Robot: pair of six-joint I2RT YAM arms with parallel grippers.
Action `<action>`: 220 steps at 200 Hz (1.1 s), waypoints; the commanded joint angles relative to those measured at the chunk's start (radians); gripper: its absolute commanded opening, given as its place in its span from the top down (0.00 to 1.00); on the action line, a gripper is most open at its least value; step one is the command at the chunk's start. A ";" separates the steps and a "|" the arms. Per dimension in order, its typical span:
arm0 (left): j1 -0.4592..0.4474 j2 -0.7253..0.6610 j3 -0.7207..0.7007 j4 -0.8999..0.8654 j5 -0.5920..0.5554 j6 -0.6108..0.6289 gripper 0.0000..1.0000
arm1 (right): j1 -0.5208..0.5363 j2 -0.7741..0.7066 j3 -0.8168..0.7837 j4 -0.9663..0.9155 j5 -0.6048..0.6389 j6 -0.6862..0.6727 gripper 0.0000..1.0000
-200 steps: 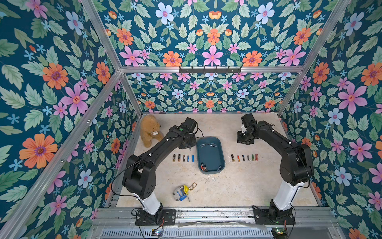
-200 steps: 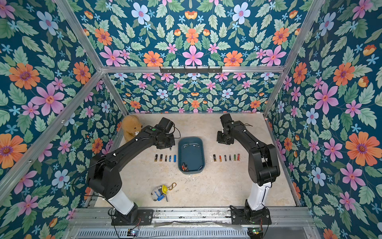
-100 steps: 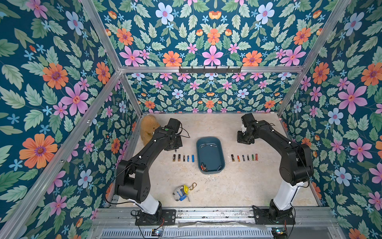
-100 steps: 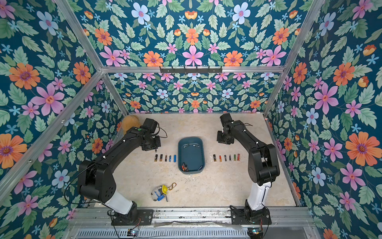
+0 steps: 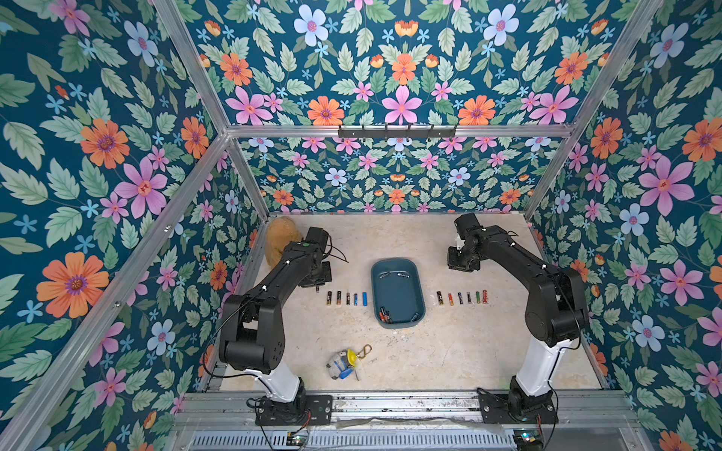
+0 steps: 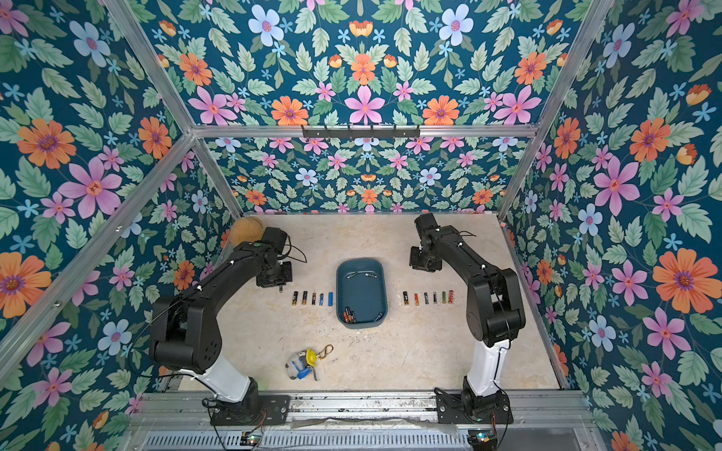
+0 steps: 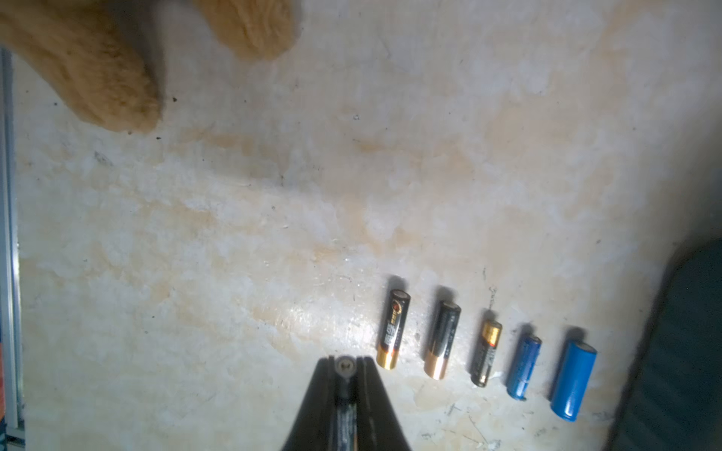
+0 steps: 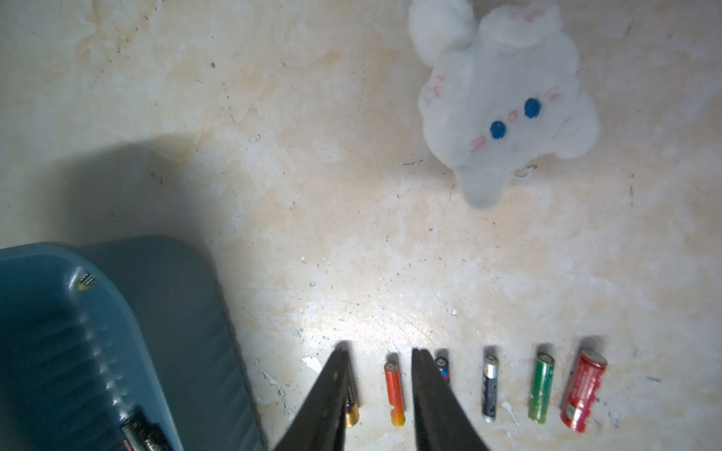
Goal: Take the batteries out of the storage box
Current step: Place the battery at the center of the board.
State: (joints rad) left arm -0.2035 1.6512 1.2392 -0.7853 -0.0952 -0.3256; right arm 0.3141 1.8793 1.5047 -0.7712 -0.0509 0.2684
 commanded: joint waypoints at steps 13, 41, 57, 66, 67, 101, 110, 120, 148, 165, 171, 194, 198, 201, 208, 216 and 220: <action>0.010 0.017 -0.012 0.041 -0.008 0.073 0.92 | 0.000 0.014 0.009 -0.020 0.017 0.002 0.67; 0.013 0.027 -0.035 0.069 -0.001 0.088 0.92 | 0.000 0.022 0.016 -0.022 0.017 0.004 0.67; 0.013 0.024 -0.059 0.098 0.020 0.097 0.92 | 0.000 0.025 0.019 -0.024 0.020 0.004 0.67; 0.014 0.023 -0.071 0.110 0.018 0.099 0.92 | 0.000 0.026 0.021 -0.025 0.022 0.005 0.67; 0.015 0.023 -0.072 0.112 0.018 0.100 0.92 | 0.000 0.026 0.021 -0.026 0.022 0.005 0.67; 0.015 0.032 -0.096 0.139 0.024 0.117 0.92 | 0.000 0.028 0.019 -0.028 0.025 0.004 0.67; 0.015 0.035 -0.103 0.151 0.031 0.123 0.92 | 0.000 0.028 0.019 -0.029 0.026 0.004 0.67; 0.015 0.039 -0.105 0.157 0.032 0.126 0.92 | 0.000 0.031 0.021 -0.029 0.026 0.003 0.67; 0.016 0.060 -0.108 0.171 0.035 0.139 0.92 | 0.000 0.036 0.027 -0.032 0.029 0.003 0.67; 0.017 0.075 -0.108 0.173 0.031 0.145 0.92 | 0.000 0.037 0.032 -0.035 0.031 0.005 0.67; 0.016 0.079 -0.109 0.176 0.030 0.147 0.92 | 0.000 0.038 0.034 -0.036 0.032 0.003 0.67; 0.017 0.085 -0.119 0.188 0.036 0.149 0.92 | 0.000 0.044 0.038 -0.037 0.034 0.003 0.67; 0.017 0.085 -0.121 0.190 0.035 0.149 0.92 | 0.000 0.045 0.038 -0.039 0.034 0.004 0.67; 0.017 0.085 -0.123 0.191 0.035 0.149 0.92 | 0.000 0.046 0.040 -0.040 0.034 0.004 0.67; 0.018 0.087 -0.127 0.194 0.032 0.149 0.92 | 0.000 0.047 0.040 -0.040 0.035 0.006 0.67; 0.018 0.088 -0.133 0.201 0.035 0.151 0.92 | 0.000 0.048 0.043 -0.041 0.035 0.006 0.67; 0.018 0.088 -0.136 0.203 0.037 0.152 0.92 | 0.000 0.050 0.044 -0.041 0.035 0.006 0.67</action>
State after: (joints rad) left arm -0.1875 1.7367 1.1141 -0.5987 -0.0608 -0.1848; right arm 0.3141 1.9205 1.5383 -0.7929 -0.0257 0.2684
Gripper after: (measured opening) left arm 0.149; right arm 0.333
